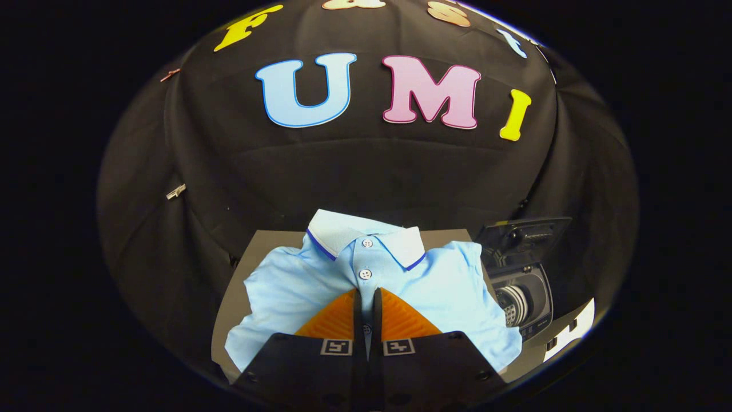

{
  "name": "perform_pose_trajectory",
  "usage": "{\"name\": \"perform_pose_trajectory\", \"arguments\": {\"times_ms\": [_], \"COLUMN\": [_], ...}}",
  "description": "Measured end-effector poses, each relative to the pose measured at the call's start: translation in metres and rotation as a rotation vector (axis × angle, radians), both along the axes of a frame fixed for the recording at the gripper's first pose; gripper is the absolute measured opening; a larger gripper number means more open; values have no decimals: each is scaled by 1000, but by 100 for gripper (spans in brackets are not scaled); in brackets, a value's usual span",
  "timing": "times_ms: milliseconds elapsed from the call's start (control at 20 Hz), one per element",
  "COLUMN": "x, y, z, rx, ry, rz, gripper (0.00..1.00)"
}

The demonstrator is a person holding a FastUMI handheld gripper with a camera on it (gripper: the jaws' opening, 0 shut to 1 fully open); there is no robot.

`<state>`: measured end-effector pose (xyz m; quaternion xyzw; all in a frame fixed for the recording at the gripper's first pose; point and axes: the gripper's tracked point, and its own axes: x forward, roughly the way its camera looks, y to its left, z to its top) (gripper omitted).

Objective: Put the clothes into the washing machine and then close the washing machine lid.

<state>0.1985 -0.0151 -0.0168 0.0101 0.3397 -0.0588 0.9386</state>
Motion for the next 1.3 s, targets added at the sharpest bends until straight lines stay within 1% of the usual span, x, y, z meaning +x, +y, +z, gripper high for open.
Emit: {"name": "perform_pose_trajectory", "arguments": {"times_ms": [150,300,600,750,1050,1300], "x": [1,5,6,8,7,0], "y": [-5,-20,-76,-110,-194,-270], "z": [19,46,102,119,126,111], "rx": [10,-17,-47,-53,-71,-88], "ry": [-41,-87,-176,-205,-208,-190], "rz": [-15,-29,-64,-76,-114,-148], "gripper": [5,5,5,5,5,5]}}
